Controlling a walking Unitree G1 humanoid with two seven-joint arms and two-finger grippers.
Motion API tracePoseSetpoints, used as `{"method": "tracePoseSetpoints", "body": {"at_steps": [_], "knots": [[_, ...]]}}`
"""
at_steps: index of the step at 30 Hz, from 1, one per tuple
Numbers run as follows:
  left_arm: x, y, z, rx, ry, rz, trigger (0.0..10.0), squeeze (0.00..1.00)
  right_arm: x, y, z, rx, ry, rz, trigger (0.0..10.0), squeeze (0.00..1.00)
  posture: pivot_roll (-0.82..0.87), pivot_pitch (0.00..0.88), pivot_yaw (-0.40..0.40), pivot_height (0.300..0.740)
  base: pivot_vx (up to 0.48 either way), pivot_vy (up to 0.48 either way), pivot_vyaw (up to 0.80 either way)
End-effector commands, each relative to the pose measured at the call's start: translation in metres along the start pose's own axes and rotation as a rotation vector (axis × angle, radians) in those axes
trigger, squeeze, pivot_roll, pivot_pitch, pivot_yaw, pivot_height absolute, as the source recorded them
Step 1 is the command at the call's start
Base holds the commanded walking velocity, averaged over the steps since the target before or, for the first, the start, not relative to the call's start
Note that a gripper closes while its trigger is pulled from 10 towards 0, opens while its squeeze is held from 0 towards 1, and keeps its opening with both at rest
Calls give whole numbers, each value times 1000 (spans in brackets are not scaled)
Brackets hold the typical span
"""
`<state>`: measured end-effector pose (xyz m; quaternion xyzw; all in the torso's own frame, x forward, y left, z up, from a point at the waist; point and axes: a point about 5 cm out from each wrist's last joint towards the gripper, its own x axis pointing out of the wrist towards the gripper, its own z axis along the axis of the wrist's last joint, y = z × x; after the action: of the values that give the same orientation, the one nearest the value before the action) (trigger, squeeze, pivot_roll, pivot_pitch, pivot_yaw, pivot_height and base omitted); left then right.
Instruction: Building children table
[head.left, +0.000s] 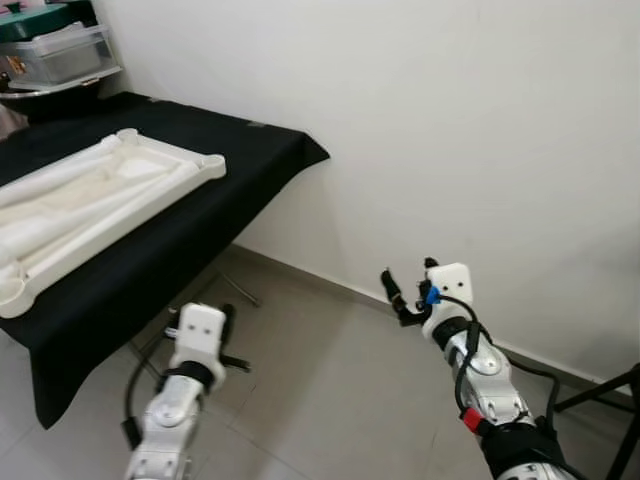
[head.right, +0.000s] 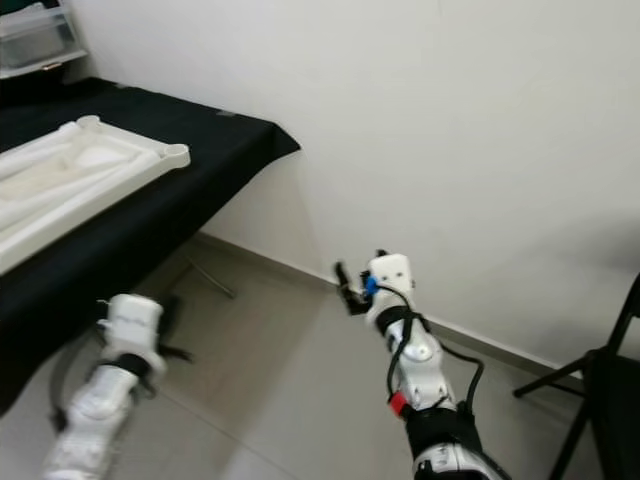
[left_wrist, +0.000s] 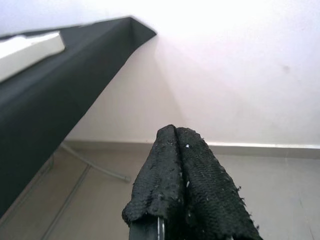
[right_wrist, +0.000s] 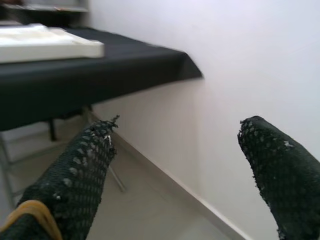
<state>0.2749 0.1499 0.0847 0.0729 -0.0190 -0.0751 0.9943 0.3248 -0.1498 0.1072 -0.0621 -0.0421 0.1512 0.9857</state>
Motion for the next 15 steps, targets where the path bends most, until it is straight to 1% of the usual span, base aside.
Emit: {"method": "tracePoseSetpoints", "body": {"at_steps": [1,2,3,5,6,7,8,11,12,13,15], "knots": [[-7,14,9,34,-25,82,10000,0,-6,-4,0,-14,1,-5,10000,1000,-84,22,12,740,0,0,0],[-7,14,9,34,-25,82,10000,0,-6,-4,0,-14,1,-5,10000,1000,-84,22,12,740,0,0,0],[-10,15,12,32,-32,102,10000,0,-7,-5,1,-6,-4,-8,10000,1000,-84,22,12,740,0,0,0],[-24,14,7,-5,-4,141,10000,0,-14,-7,-1,-5,5,-11,10000,1000,-75,67,11,740,0,0,0],[-24,14,7,-5,-4,141,10000,0,-14,-7,-1,-5,5,-11,10000,1000,-75,67,11,740,0,0,0],[-29,13,6,-21,12,151,10000,0,-18,-6,-3,-1,13,-6,10000,1000,-72,72,9,740,0,0,0],[-31,12,6,-43,17,154,10000,0,-20,-6,-3,6,19,-2,10000,1000,-56,83,-4,740,0,0,0],[-28,15,8,-62,20,154,10000,0,-22,-6,1,16,25,-7,10000,1000,-60,97,-4,740,0,0,0],[-25,18,9,-70,22,175,10000,0,-20,-6,3,16,24,-8,10000,1000,-62,106,-4,740,0,0,0],[-25,18,9,-70,22,175,10000,0,-20,-6,3,16,24,-8,10000,1000,-62,106,-4,740,0,0,0],[-24,23,13,-63,27,218,10000,0,-20,-1,8,5,14,19,10000,1000,-61,109,-5,740,0,0,0]]}}
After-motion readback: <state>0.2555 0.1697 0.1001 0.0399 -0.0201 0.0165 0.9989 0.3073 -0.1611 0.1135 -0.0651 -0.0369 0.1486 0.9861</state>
